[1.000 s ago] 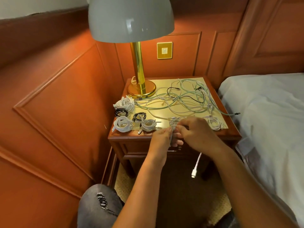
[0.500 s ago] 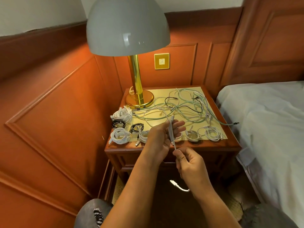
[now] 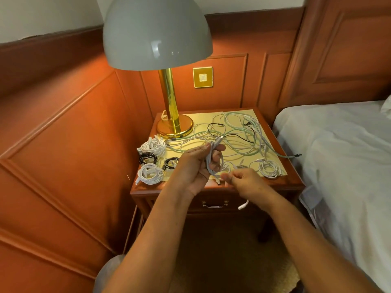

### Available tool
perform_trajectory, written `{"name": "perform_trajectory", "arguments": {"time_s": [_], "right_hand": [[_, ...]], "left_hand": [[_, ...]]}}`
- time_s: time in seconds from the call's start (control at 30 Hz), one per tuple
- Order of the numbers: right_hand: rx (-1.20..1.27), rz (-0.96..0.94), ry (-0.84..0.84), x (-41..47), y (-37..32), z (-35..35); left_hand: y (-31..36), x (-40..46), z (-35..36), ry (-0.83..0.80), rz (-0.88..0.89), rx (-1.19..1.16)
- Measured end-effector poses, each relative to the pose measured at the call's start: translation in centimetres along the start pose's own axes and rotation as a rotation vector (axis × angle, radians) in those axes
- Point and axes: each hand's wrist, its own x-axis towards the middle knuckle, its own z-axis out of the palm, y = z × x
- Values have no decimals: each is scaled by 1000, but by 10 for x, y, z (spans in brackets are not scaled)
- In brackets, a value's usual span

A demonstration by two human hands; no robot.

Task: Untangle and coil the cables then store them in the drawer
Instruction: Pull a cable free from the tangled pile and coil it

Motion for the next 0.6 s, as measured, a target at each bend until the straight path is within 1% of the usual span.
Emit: {"name": "perform_trajectory", "arguments": {"time_s": [0.07,0.13,0.2,0.27,0.33,0.5,0.57,0.6], "right_hand": [[2,-36,-128,14,-10,-21],[-120,-68,-158,26,-24,-39],[-345,-92,-99,40,-39,-50],[-610,-118,1,51,-55,-60],[-742,-142,77,54,-71,-68],[-683,-299,83,33,-97,-66],[-681,-303,135,20,-91,-49],[-648,-288,166,13,-83,-37]], "left_hand": [[-1,-3,-2,-33,-8,64],[-3,-4,-2,-70,-17,117],[-5,-4,1,-95,-26,169],[-4,-4,5,-108,-35,237],[-5,-3,7,-112,-43,317],[-17,12,0,0,-58,444],[-25,15,0,55,-50,454],[-28,16,0,89,-36,423]]}}
